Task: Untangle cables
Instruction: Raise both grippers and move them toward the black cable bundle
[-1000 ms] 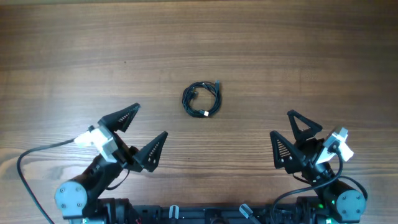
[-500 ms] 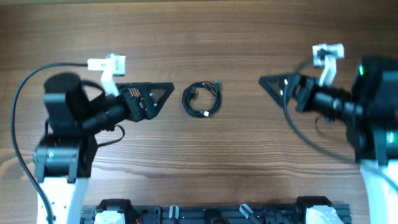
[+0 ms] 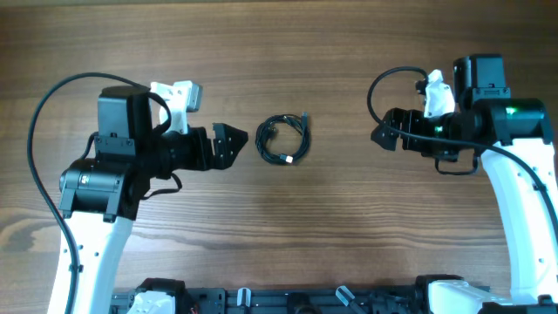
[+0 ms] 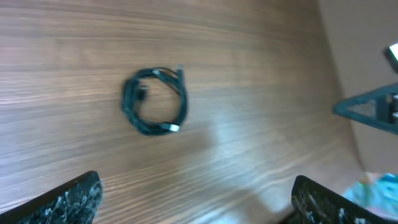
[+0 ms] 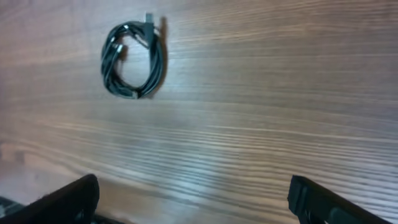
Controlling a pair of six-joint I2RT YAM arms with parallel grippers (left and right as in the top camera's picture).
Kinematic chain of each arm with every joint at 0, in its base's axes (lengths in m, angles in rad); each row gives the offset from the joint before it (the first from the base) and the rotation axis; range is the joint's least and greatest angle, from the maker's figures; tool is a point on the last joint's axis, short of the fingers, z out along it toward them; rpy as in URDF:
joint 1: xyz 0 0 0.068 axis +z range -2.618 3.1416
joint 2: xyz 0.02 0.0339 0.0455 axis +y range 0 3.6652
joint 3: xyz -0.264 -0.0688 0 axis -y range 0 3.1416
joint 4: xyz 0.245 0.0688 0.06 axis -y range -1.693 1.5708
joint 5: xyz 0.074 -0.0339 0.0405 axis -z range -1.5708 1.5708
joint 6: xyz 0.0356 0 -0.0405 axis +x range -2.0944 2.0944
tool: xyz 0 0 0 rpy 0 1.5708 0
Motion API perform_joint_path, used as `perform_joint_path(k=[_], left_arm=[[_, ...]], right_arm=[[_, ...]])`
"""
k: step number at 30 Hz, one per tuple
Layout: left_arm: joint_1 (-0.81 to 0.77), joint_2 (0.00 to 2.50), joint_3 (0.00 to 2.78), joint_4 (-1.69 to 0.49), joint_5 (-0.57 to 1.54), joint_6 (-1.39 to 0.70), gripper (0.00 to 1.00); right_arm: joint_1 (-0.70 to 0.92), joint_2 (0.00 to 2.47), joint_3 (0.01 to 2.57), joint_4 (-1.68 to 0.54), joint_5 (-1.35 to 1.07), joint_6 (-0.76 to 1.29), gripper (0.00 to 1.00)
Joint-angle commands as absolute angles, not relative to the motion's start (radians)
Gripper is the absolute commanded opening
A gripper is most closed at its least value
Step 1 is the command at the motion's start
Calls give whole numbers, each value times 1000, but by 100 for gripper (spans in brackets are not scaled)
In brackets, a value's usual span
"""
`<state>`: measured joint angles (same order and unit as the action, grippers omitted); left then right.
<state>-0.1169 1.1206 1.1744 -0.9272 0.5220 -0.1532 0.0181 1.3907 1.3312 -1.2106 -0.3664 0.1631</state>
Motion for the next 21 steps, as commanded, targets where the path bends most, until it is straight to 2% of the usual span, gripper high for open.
perform_joint_path(k=[1, 2, 3, 5, 6, 7, 8, 9, 12, 15, 16, 17, 21], left_arm=[[-123, 1170, 1193, -921, 419, -104, 98], [-125, 1194, 1193, -921, 409, -104, 96], [-146, 1257, 1193, -908, 406, -104, 93], [-201, 1336, 1193, -875, 406, -112, 90], [-228, 1364, 1193, -856, 406, -121, 88], [-257, 1389, 1193, -834, 406, -139, 87], [-303, 1431, 1193, -789, 398, -173, 86], [-347, 1472, 1193, -741, 356, -206, 87], [-432, 1573, 1193, -640, 190, -309, 89], [-440, 1633, 1193, -591, 75, -419, 79], [-440, 1651, 1193, -586, 29, -450, 79], [-440, 1669, 1193, -580, 21, -458, 81], [-442, 1717, 1193, -564, 24, -511, 75]], right_arm=[[23, 1408, 1317, -1120, -333, 101, 95], [23, 1408, 1316, -1091, -332, 83, 70], [23, 1409, 1316, -1059, -332, 82, 41], [23, 1409, 1316, -1048, -333, 133, 19], [23, 1408, 1316, -1053, -333, 155, 18], [23, 1408, 1316, -1059, -333, 173, 22], [23, 1409, 1316, -1073, -337, 214, 46], [29, 1408, 1316, -1080, -344, 213, 56], [85, 1409, 1316, -1086, -344, 154, 64], [169, 1411, 1316, -1081, -335, 155, 66], [192, 1415, 1316, -1074, -332, 160, 66], [215, 1418, 1316, -1065, -332, 160, 67], [284, 1470, 1316, -1035, -241, 231, 75]])
